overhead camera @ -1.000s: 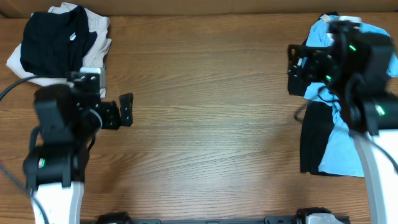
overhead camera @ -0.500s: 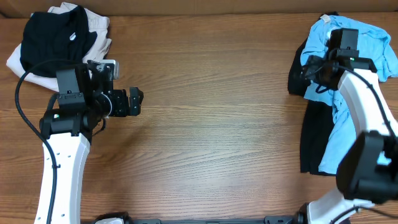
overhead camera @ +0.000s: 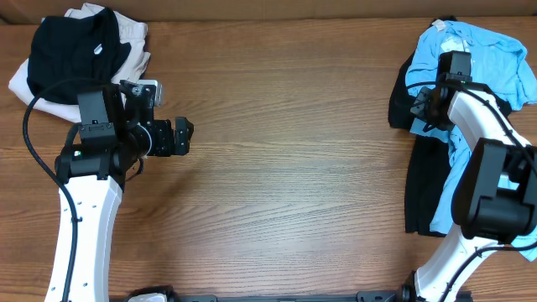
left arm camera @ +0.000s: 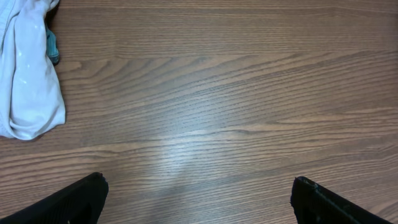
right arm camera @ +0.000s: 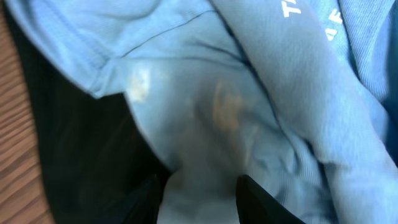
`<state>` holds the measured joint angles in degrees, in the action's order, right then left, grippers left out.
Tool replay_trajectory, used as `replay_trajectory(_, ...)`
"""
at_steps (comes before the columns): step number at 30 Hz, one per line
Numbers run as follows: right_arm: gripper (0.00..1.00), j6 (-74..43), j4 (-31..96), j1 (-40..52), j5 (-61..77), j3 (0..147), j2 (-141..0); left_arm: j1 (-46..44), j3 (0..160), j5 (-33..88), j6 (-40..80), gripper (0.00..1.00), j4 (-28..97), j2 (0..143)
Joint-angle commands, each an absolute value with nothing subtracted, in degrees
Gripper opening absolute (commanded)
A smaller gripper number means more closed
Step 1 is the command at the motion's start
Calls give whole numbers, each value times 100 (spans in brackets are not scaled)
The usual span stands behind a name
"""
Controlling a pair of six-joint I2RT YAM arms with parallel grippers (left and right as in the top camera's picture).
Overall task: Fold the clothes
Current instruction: 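Grasp the blue T-shirt with the right gripper and drag it left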
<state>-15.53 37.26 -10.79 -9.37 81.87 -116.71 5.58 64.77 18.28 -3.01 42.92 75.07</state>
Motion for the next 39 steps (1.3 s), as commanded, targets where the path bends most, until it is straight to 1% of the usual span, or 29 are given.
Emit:
replay_trajectory(1, 43, -1680, 3568, -1100, -1197, 8169, -11795, 521, 6565, 1883, -390, 97, 4298, 7546)
replay_trajectory(3, 41, -1682, 3518, -1100, -1197, 8138, -11878, 521, 6565, 1885, -390, 97, 4300, 7553)
replay_trajectory(4, 37, -1682, 3518, -1100, -1197, 8138, -11911, 521, 6565, 1885, -390, 97, 4300, 7555)
replay_trajectory(8, 18, -1688, 3511, -1100, -1197, 8138, -11928, 521, 6565, 1881, -390, 98, 4303, 7559)
replay_trajectory(12, 5, -1813, 3522, -1100, -1179, 8160, -11917, 521, 6565, 1881, -388, 97, 4303, 7559)
replay_trajectory(13, 4, -1813, 3555, -1100, -1151, 8184, -11898, 521, 6565, 1879, -388, 97, 4298, 7559)
replay_trajectory(21, 4, -1846, 4064, -1100, -851, 8674, -11153, 521, 6565, 1868, -388, 96, 4261, 7559)
replay_trajectory(30, 4, -1601, 5450, -976, 8, 9902, -10374, 521, 6578, 1868, -386, 96, 4110, 7559)
replay_trajectory(33, 4, -1481, 5808, -786, 410, 10228, -10359, 521, 6578, 1870, -384, 96, 4091, 7559)
replay_trajectory(39, 4, -1505, 5815, -82, 1378, 10261, -10361, 523, 6584, 1865, -386, 97, 3927, 7559)
